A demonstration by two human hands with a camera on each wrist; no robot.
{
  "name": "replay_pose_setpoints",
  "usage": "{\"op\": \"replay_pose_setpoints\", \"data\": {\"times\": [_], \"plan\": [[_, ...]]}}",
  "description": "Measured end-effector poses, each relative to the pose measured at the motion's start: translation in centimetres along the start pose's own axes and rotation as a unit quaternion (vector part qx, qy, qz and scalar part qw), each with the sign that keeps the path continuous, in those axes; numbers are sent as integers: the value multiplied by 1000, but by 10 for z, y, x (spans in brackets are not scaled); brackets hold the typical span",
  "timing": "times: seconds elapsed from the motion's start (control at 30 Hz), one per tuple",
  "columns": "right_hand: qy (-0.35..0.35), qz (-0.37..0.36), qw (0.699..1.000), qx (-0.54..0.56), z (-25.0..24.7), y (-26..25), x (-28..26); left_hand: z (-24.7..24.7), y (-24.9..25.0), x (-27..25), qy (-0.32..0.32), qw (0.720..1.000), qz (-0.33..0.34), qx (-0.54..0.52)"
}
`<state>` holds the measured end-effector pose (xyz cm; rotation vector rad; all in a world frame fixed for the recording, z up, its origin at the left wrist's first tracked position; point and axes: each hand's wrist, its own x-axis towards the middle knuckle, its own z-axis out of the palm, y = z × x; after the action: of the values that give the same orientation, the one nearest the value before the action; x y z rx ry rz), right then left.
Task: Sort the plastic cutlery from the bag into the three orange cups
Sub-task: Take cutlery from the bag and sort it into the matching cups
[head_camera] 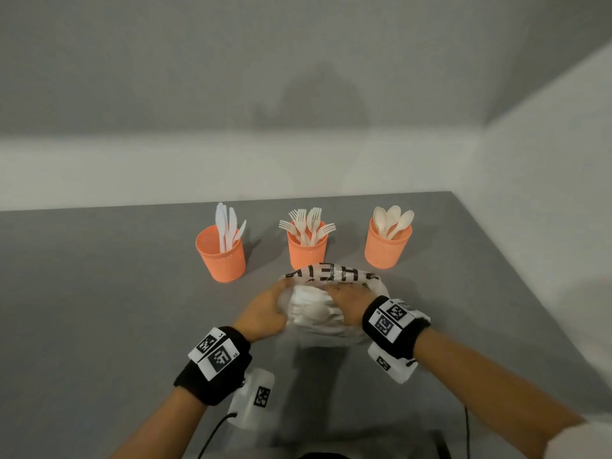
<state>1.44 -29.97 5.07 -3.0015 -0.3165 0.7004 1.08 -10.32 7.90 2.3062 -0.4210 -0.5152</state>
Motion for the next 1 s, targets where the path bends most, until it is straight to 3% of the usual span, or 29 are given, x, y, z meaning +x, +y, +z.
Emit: {"op": "replay_pose_setpoints", "data": {"times": [0.1, 0.2, 0.37, 0.63, 0.9, 1.0], "plan": [[-17, -16, 1000, -15, 2, 0, 3, -3, -4, -2, -2, 999, -15, -41], [-48, -25, 998, 18, -3, 1, 3, -2, -6, -3, 7, 1000, -23, -9], [-16, -18, 996, 82, -4, 8, 3, 4, -6, -4, -42, 996, -52, 53], [-36, -19, 992, 122, 2, 10, -9, 11, -5, 0, -85, 995, -51, -12], [13, 78, 985, 152, 7, 54, -51, 34, 41, 39, -36, 997, 67, 12], [38, 117, 975, 183, 10, 78, -73, 47, 70, 59, -48, 993, 96, 42]]}}
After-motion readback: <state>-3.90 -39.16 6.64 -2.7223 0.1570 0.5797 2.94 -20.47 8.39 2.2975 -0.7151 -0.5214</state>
